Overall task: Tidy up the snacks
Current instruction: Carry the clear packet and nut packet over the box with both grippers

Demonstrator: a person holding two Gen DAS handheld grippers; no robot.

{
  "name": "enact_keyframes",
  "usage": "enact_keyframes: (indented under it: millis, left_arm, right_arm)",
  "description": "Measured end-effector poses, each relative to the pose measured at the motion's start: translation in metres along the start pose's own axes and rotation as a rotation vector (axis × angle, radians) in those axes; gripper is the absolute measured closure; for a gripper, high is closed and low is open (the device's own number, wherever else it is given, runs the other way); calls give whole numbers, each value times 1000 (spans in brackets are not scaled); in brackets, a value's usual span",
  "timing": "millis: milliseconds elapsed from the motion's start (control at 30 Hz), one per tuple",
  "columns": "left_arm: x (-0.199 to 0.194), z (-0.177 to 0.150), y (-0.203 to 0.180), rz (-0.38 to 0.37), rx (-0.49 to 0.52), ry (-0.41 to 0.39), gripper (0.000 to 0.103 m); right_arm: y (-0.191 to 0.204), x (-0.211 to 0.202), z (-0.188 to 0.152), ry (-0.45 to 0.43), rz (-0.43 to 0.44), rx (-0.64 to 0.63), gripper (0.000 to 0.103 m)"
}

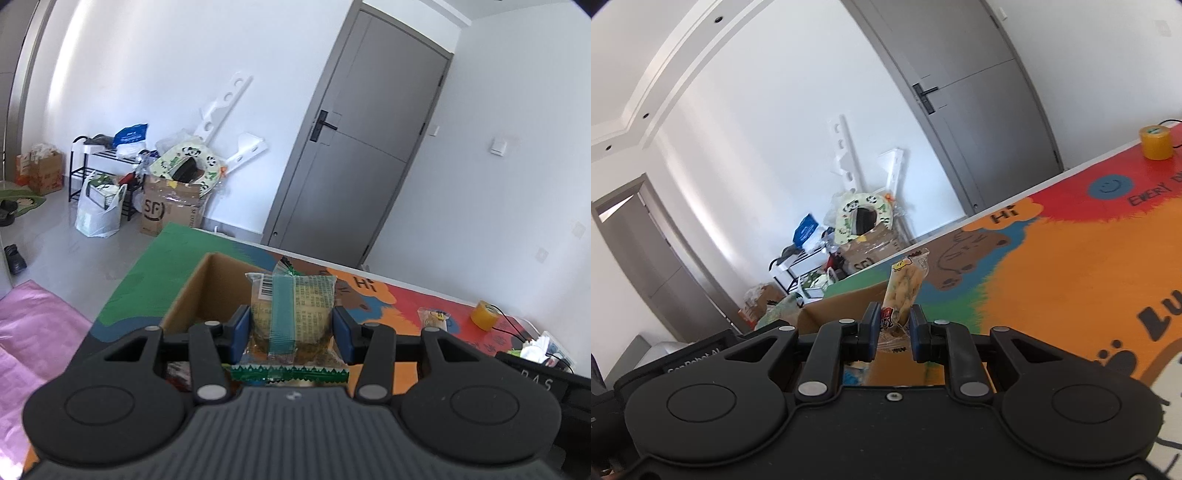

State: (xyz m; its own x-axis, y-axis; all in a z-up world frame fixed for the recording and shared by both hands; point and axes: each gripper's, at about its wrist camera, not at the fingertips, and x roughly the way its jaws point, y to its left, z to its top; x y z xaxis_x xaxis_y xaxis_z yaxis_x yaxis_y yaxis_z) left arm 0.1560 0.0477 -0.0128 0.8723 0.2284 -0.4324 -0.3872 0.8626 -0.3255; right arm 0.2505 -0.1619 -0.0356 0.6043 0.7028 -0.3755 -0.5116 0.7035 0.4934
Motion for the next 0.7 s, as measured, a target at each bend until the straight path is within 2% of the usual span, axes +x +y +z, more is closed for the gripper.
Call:
enact_keyframes:
  millis: [333,433,467,700]
  left_arm:
    - [10,5,29,19,-32,18,56]
    - [14,2,39,16,-66,63,56]
    - [14,2,42,20,-60,67,53]
    - [5,13,62,68,-85,32,50]
  right_arm:
    - [32,24,-5,33,25,-45,85]
    - [39,35,-8,47,27,-51,85]
    - [42,39,-9,51,32,-52,85]
    - [58,56,-12,63,62,-62,85]
